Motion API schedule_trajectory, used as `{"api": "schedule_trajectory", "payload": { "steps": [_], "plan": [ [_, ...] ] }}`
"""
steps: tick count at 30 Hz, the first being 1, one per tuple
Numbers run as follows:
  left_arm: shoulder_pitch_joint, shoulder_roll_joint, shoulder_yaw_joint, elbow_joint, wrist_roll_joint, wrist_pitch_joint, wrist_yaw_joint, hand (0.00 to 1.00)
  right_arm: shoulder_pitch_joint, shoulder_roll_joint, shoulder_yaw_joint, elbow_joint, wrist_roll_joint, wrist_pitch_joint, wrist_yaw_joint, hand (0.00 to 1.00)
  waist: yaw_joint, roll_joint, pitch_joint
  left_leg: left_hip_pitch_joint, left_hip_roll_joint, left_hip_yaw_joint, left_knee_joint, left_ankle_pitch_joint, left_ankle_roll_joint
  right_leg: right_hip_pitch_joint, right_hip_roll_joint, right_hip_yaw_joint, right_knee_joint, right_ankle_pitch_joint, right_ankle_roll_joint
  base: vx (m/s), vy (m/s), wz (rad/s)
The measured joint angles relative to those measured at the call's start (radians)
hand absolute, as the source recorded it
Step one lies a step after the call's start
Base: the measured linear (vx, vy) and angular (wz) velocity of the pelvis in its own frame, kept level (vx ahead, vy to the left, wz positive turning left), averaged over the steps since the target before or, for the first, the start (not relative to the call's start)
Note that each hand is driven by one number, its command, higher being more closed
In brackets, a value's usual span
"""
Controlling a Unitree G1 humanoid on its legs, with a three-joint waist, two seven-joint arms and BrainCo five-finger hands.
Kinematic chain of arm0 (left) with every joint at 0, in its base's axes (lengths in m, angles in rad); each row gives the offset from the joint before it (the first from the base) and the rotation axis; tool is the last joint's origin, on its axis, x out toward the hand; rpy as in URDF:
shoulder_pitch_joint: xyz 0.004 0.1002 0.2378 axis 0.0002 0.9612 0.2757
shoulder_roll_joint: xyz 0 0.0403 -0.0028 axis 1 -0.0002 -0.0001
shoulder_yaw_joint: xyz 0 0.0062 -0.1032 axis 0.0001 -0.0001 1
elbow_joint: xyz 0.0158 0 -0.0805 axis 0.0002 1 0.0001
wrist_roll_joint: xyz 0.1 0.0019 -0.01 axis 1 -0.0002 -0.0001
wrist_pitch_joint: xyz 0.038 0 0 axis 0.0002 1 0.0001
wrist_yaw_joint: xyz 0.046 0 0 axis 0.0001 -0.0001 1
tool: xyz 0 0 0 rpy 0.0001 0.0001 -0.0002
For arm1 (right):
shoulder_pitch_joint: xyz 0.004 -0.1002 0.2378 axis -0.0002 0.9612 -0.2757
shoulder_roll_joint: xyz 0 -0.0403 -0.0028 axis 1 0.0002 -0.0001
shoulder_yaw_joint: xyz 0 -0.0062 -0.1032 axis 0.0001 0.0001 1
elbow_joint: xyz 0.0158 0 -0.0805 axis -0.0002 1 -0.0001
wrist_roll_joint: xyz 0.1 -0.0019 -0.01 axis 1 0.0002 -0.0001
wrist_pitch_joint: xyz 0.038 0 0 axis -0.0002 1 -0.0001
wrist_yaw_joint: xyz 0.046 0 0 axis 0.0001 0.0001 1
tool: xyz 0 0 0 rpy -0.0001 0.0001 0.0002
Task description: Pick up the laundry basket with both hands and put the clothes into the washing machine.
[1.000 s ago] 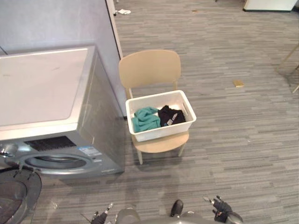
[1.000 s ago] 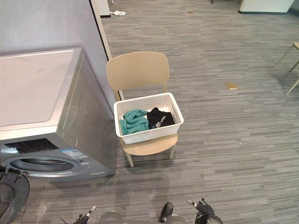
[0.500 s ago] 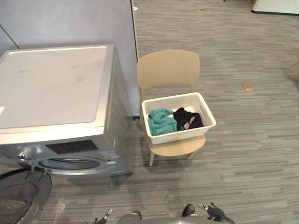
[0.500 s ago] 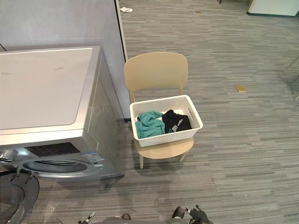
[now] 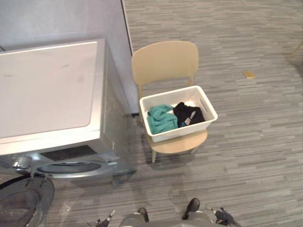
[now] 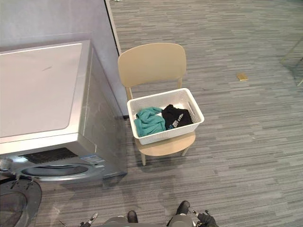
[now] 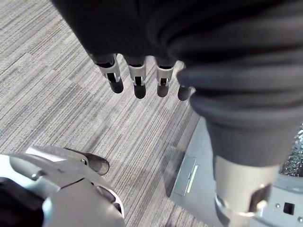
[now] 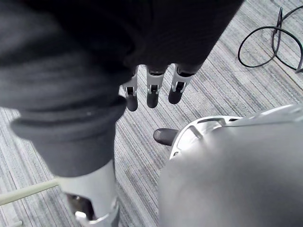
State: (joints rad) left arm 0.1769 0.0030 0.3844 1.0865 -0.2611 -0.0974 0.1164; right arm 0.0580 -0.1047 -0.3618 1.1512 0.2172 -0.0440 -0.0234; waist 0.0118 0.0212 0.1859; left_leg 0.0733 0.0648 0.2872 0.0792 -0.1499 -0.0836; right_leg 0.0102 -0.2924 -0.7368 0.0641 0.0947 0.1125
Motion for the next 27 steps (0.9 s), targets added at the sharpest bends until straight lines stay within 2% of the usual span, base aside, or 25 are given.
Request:
{"api": "schedule_trajectory", "payload": {
  "steps": [1,2,3,4,5,6,7,9,10,13,14,15,16,17,18,19,20,22,23,25,27],
  "plan": [
    [-0.001,0.000,-0.014,-0.002,0.001,0.000,0.000,0.00,0.009,-0.002,-0.020,-0.002,0.004,0.005,0.000,0.00,-0.002,0.008,0.007,-0.012,-0.011,-0.031,0.028,-0.024,0.037,-0.014,-0.060,-0.003,0.141,-0.061,0.000,0.02,0.144,1.00],
    [-0.001,0.006,-0.033,0.000,0.002,0.000,-0.001,0.00,0.024,0.000,-0.038,-0.011,0.012,0.004,0.000,0.00,0.004,0.003,0.012,-0.012,-0.029,-0.064,0.045,-0.048,0.074,-0.056,-0.117,0.065,0.308,-0.107,-0.038,0.03,0.159,1.00],
    [0.001,0.016,-0.045,0.005,0.012,0.000,0.000,0.00,0.027,0.001,-0.049,-0.018,0.018,0.003,0.002,0.00,0.004,0.002,0.013,-0.011,-0.041,-0.095,0.056,-0.052,0.079,-0.087,-0.143,0.136,0.387,-0.109,-0.044,0.08,0.141,0.99],
    [0.006,0.032,-0.082,0.015,0.024,0.005,0.000,0.00,0.027,0.007,-0.054,-0.035,0.019,-0.001,0.007,0.00,0.001,0.001,0.017,-0.010,-0.050,-0.131,0.085,-0.056,0.086,-0.146,-0.157,0.304,0.518,-0.129,-0.043,0.07,0.056,0.87],
    [0.006,0.048,-0.097,0.023,0.031,0.006,0.000,0.00,0.027,0.018,-0.054,-0.040,0.020,-0.003,0.007,0.00,-0.002,0.000,0.023,-0.013,-0.050,-0.153,0.101,-0.057,0.087,-0.169,-0.139,0.371,0.565,-0.164,-0.032,0.11,-0.034,1.44],
    [0.002,0.063,-0.093,0.022,0.038,0.004,0.000,0.00,0.027,0.045,-0.056,-0.039,0.030,-0.011,0.008,0.00,0.003,-0.028,0.031,-0.033,-0.050,-0.222,0.138,-0.057,0.087,-0.183,-0.081,0.443,0.635,-0.235,-0.025,0.08,-0.123,1.26],
    [0.001,0.060,-0.085,0.022,0.038,0.004,-0.001,0.00,0.028,0.053,-0.061,-0.040,0.031,-0.012,0.008,0.00,0.004,-0.035,0.034,-0.036,-0.050,-0.244,0.146,-0.057,0.087,-0.177,-0.061,0.451,0.633,-0.242,-0.026,0.07,-0.111,1.22],
    [0.002,0.049,-0.030,0.022,0.039,0.007,-0.002,0.00,0.037,0.071,-0.068,-0.053,0.046,-0.017,0.008,0.00,0.005,-0.048,0.037,-0.043,-0.055,-0.285,0.169,-0.060,0.081,-0.148,-0.025,0.460,0.608,-0.258,-0.029,0.01,-0.123,0.85],
    [0.004,0.040,-0.013,0.021,0.039,0.005,-0.001,0.00,0.041,0.072,-0.071,-0.065,0.050,-0.017,0.008,0.00,0.008,-0.057,0.030,-0.043,-0.056,-0.294,0.172,-0.058,0.073,-0.127,-0.014,0.477,0.585,-0.270,-0.011,-0.01,-0.160,0.70],
    [0.006,0.017,0.020,0.022,0.039,0.005,0.000,0.00,0.030,0.064,-0.075,-0.080,0.058,-0.021,0.008,0.00,0.011,-0.026,0.014,-0.072,-0.037,-0.310,0.142,-0.039,0.041,-0.092,0.013,0.426,0.459,-0.301,0.007,-0.05,-0.128,0.08],
    [0.004,0.012,0.020,0.022,0.039,0.005,0.000,0.00,0.011,0.058,-0.074,-0.075,0.060,-0.018,0.007,0.00,0.011,-0.008,0.005,-0.091,-0.025,-0.300,0.134,-0.028,0.024,-0.076,0.030,0.401,0.388,-0.301,0.007,-0.09,-0.123,-0.27],
    [0.004,0.011,0.019,0.022,0.038,0.005,0.001,0.00,0.005,0.058,-0.072,-0.074,0.060,-0.015,0.007,0.00,0.012,-0.006,0.001,-0.099,-0.017,-0.289,0.132,-0.024,0.019,-0.067,0.041,0.390,0.351,-0.301,0.007,-0.10,-0.115,-0.41],
    [0.003,0.010,0.020,0.022,0.036,0.004,0.003,0.00,-0.004,0.060,-0.063,-0.072,0.060,-0.014,0.007,0.00,0.025,-0.017,0.003,-0.103,-0.001,-0.266,0.130,-0.024,0.017,-0.048,0.063,0.374,0.278,-0.300,0.007,-0.12,-0.145,-0.55],
    [0.003,0.009,0.021,0.022,0.031,0.002,0.015,0.00,-0.016,0.059,-0.051,-0.060,0.060,-0.014,0.007,0.00,0.034,-0.011,-0.005,-0.099,0.023,-0.248,0.130,-0.021,0.011,-0.016,0.100,0.373,0.192,-0.276,-0.001,-0.12,-0.154,-0.53],
    [0.004,0.007,0.021,0.022,0.028,0.002,0.019,0.00,-0.021,0.059,-0.049,-0.053,0.060,-0.014,0.007,0.00,0.033,-0.015,-0.007,-0.098,0.039,-0.245,0.126,-0.017,0.004,-0.002,0.123,0.374,0.152,-0.250,-0.006,-0.09,-0.163,-0.50],
    [0.014,0.001,0.021,0.021,0.027,0.001,0.019,0.00,-0.032,0.060,-0.029,-0.035,0.060,-0.014,0.007,0.00,0.036,-0.015,-0.033,-0.095,0.067,-0.229,0.110,-0.007,-0.012,0.026,0.170,0.380,0.052,-0.195,-0.016,-0.06,-0.143,-0.44],
    [0.023,0.008,0.022,0.014,0.025,-0.001,0.019,0.00,-0.043,0.066,-0.006,-0.029,0.058,-0.013,0.008,0.00,0.043,-0.032,-0.045,-0.099,0.089,-0.213,0.106,0.000,-0.023,0.047,0.204,0.385,-0.031,-0.157,-0.034,-0.06,-0.146,-0.50],
    [0.023,0.016,0.021,0.003,0.014,-0.001,0.018,0.00,-0.057,0.063,0.015,-0.029,0.056,-0.014,0.006,0.00,0.058,-0.046,-0.049,-0.114,0.112,-0.188,0.119,0.005,-0.032,0.044,0.230,0.390,-0.071,-0.132,-0.050,-0.11,-0.128,-0.39],
    [0.023,0.017,0.021,0.001,0.014,-0.002,0.018,0.00,-0.071,0.052,0.021,-0.031,0.053,-0.015,0.005,0.00,0.059,-0.053,-0.053,-0.137,0.135,-0.135,0.156,0.008,-0.035,0.027,0.240,0.400,-0.076,-0.131,-0.054,-0.15,-0.086,-0.28],
    [0.023,0.014,0.020,0.001,0.013,-0.001,0.020,0.00,-0.076,0.032,0.029,-0.041,0.047,-0.021,0.003,0.00,0.062,-0.037,-0.048,-0.146,0.148,-0.060,0.194,0.008,-0.034,0.026,0.245,0.423,-0.080,-0.133,-0.054,-0.15,-0.023,-0.30],
    [0.024,0.001,0.015,0.002,0.007,0.000,0.018,0.00,-0.079,0.012,0.049,-0.039,0.048,-0.022,0.003,0.00,0.065,-0.016,-0.048,-0.151,0.135,-0.048,0.189,0.005,-0.032,0.004,0.246,0.463,-0.080,-0.126,-0.050,-0.10,0.045,-0.41]
  ]
}}
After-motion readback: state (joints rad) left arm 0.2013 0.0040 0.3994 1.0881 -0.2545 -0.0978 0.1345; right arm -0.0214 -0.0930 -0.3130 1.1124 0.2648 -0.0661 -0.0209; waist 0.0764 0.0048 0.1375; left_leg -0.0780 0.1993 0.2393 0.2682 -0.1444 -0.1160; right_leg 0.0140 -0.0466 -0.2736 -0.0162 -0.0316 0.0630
